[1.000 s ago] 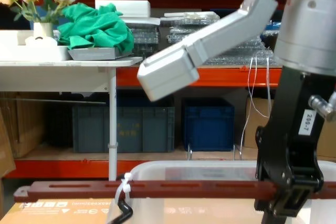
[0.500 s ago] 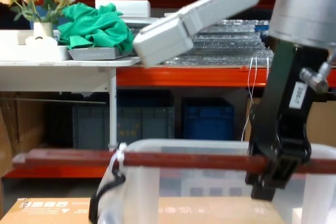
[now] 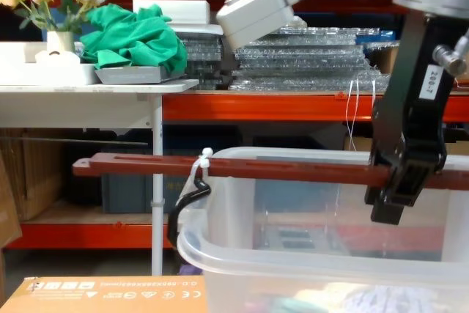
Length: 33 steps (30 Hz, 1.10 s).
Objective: Use one hand to grasp the basket and place it at the designated location.
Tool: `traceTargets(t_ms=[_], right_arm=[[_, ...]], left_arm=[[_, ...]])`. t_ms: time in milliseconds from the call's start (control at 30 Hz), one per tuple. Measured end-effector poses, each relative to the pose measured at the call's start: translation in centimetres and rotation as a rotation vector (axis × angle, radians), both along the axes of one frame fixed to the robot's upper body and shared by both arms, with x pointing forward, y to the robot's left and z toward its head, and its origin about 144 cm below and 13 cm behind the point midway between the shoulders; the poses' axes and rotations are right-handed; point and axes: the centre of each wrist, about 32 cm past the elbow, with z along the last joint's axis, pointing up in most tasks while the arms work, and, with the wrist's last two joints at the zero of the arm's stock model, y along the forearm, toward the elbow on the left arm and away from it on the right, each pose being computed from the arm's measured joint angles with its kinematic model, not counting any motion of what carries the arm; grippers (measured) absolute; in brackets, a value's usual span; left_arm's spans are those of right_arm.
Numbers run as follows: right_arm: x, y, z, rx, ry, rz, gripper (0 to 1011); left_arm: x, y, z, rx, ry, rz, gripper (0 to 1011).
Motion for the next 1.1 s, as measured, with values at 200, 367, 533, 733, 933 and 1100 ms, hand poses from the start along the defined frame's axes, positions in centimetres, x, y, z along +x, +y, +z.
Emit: traceTargets(t_ms=[200,367,533,733,933,1100], right_arm=[[0.1,-0.2,0.4,-0.023,-0.010,-0.014,235],[0.2,-0.4,0.7,-0.043,-0.018,-0.032,234],[0.3,-0.6,1.2,-0.056,-0.027,-0.050,234],[1.0,-1.4,1.8,-0.073,-0.031,-0.125,234],[1.8,-2.7,2.4,-0.076,-0.028,-0.220,234],[2.2,-3.7,2.9,-0.069,-0.024,-0.289,234]], left_arm=[[0.0,0.0,0.0,0.000,0.000,0.000,0],[0.0,0.0,0.0,0.000,0.000,0.000,0],[0.0,0.0,0.0,0.000,0.000,0.000,0],[0.0,0.0,0.0,0.000,0.000,0.000,0],[0.0,0.0,0.0,0.000,0.000,0.000,0],[0.0,0.0,0.0,0.000,0.000,0.000,0]])
